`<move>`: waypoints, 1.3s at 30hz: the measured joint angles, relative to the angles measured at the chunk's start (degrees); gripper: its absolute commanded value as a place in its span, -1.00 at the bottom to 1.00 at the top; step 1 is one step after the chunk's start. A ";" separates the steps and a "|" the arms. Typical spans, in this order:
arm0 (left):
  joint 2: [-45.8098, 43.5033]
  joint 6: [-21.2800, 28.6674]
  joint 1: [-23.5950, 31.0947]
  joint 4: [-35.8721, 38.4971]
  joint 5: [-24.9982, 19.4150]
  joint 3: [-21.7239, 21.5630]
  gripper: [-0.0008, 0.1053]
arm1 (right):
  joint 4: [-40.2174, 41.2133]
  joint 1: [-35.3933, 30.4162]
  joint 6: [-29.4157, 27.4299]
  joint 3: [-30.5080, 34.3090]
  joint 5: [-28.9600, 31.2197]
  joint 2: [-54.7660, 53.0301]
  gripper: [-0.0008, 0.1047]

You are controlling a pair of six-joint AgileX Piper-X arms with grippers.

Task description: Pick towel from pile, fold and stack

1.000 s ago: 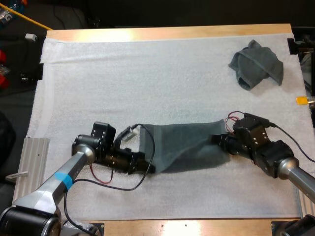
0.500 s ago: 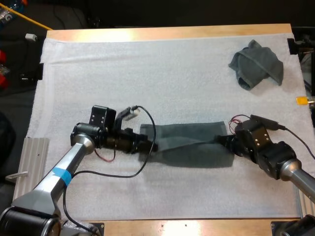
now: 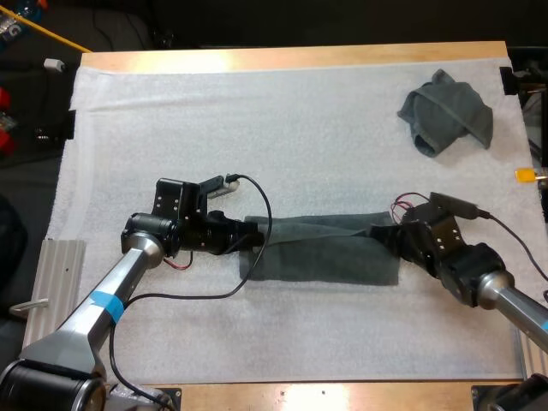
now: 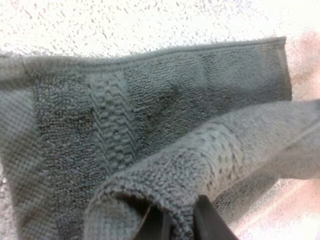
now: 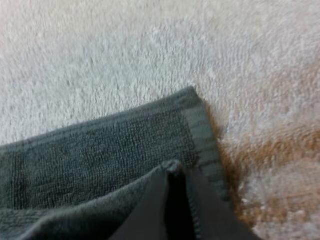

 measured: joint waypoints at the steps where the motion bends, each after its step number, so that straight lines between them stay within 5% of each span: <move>1: 0.00 0.00 0.00 -0.03 -0.33 0.00 -0.96 | -0.19 0.00 0.00 0.00 -0.49 0.58 -0.89; 4: 0.00 -0.11 0.00 -0.01 -0.88 0.00 -0.71 | -0.92 0.00 0.00 0.00 -1.24 1.27 -0.40; 6: 0.00 -0.12 0.00 -0.41 -1.02 0.00 -0.38 | -2.13 0.00 0.00 0.00 -1.22 1.25 0.07; 8: 0.00 -0.12 0.00 -1.34 -1.14 0.00 -0.07 | -3.84 0.00 0.00 0.00 -1.31 1.25 0.25; 11: 0.00 -0.22 0.00 -2.83 -0.81 -0.30 0.20 | -5.60 0.00 -0.40 -0.20 -1.33 1.25 0.21; 21: -6.81 0.14 0.00 -1.18 2.11 -2.06 0.22 | 3.23 0.00 -13.20 -3.99 -1.22 -5.05 0.16; 32: -22.87 7.10 0.00 14.21 2.18 -2.20 0.22 | 21.60 0.00 -15.25 -4.94 -2.83 -16.51 0.16; 39: -32.38 9.37 0.00 23.47 -2.43 -2.20 0.22 | 26.52 -0.54 -14.45 -4.94 -6.46 -16.44 0.16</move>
